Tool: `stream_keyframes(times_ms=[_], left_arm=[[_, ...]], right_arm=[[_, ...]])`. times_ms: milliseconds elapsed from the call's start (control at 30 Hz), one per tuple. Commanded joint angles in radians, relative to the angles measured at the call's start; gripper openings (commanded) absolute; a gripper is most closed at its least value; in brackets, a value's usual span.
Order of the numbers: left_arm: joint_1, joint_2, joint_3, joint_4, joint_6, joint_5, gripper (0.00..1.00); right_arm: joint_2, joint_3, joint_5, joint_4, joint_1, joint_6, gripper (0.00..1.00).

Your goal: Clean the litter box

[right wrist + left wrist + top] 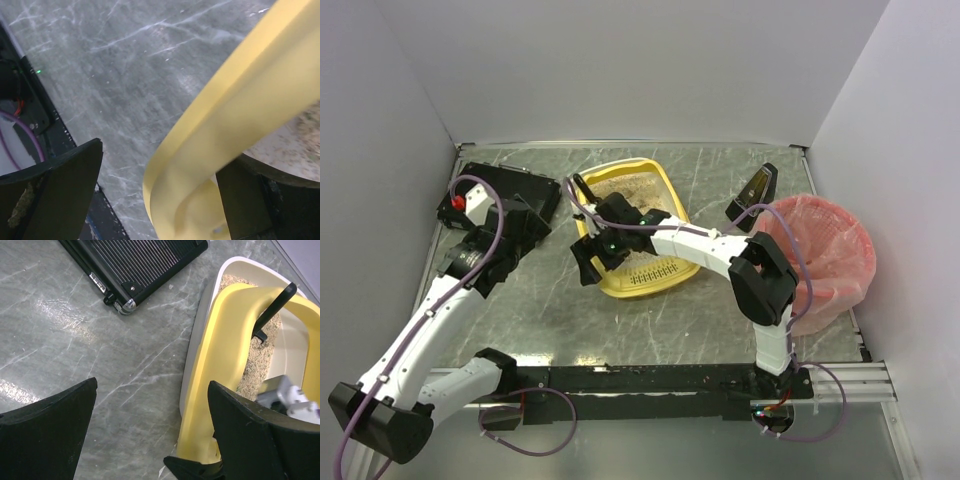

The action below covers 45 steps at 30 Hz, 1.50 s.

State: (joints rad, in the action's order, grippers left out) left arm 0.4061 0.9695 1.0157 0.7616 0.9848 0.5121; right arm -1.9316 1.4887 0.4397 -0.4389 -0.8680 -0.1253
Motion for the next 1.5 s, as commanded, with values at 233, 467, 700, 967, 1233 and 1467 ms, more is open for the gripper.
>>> stream_keyframes(times_ms=[233,467,700,967,1233,1467], left_arm=[[-0.004,0.101,0.035,-0.131,-0.052,-0.15,0.97],[0.003,0.3,0.109,-0.258,-0.087,-0.358,0.98],[0.028,0.529,0.227,-0.254,-0.097,-0.38,0.87],[0.03,0.664,0.319,-0.217,-0.097,-0.343,0.65],[0.023,0.744,0.392,-0.183,-0.1,-0.264,0.47],[0.007,0.817,0.465,-0.14,-0.1,-0.242,0.32]], right_arm=[[0.16,0.091,-0.266,-0.126,0.043,0.046,1.0],[0.324,-0.05,-0.389,-0.127,0.27,0.016,0.98],[0.235,0.01,-0.42,-0.17,0.383,0.102,0.92],[0.131,0.09,-0.395,-0.115,0.416,0.162,0.6],[0.065,0.151,-0.438,-0.09,0.429,0.181,0.44],[0.017,0.205,-0.481,-0.073,0.44,0.188,0.26]])
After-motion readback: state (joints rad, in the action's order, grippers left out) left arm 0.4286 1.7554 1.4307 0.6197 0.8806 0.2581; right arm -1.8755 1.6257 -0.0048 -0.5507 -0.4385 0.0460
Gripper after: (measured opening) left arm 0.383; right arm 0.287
